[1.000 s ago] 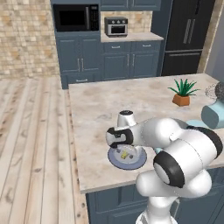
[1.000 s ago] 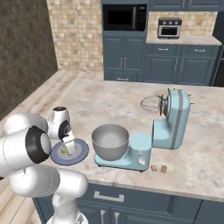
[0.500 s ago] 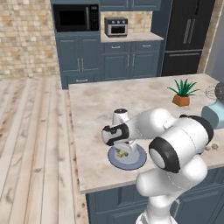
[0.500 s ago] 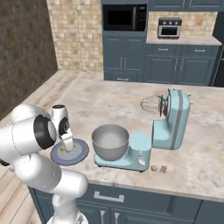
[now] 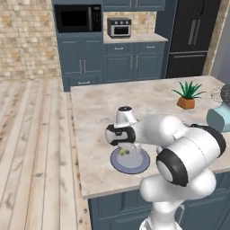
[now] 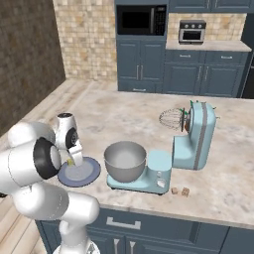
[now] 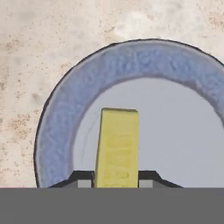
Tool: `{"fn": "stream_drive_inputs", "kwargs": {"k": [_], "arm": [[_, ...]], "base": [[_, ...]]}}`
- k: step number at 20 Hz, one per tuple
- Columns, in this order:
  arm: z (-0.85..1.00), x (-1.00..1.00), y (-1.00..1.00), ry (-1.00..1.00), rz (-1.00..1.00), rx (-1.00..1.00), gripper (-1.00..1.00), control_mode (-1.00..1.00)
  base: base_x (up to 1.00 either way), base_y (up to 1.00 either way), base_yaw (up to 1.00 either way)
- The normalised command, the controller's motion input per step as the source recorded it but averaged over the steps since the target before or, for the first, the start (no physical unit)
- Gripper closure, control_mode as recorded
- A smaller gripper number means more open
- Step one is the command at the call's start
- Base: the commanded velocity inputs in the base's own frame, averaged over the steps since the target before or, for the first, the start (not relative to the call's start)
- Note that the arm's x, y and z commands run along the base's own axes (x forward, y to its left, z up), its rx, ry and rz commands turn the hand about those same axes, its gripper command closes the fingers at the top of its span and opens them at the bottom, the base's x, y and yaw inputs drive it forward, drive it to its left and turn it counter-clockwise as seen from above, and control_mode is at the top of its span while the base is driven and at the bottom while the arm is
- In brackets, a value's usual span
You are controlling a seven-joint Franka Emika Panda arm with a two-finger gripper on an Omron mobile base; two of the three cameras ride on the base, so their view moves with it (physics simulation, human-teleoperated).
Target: Add butter and sugar cubes to the stand mixer bowl and then turn on the stand mixer to begin making frosting.
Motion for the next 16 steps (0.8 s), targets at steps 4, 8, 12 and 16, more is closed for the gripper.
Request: {"fn": "stream_drive_inputs", "kwargs": {"k": [4, 8, 12, 16], "arm": [[0.96, -0.14, -0.29, -0.06, -0.06, -0.04, 1.00, -1.00], [1.00, -0.01, -0.37, 0.00, -0.05, -0.07, 1.00, -1.00], [0.98, 0.00, -0.41, 0.02, -0.06, -0.06, 1.00, -1.00], [0.74, -0.02, -0.52, 0.08, -0.06, -0.01, 1.00, -1.00]], "base": [[0.00, 0.00, 0.00], [0.00, 0.00, 0.00], [0.00, 0.00, 0.00], [0.00, 0.00, 0.00]]}}
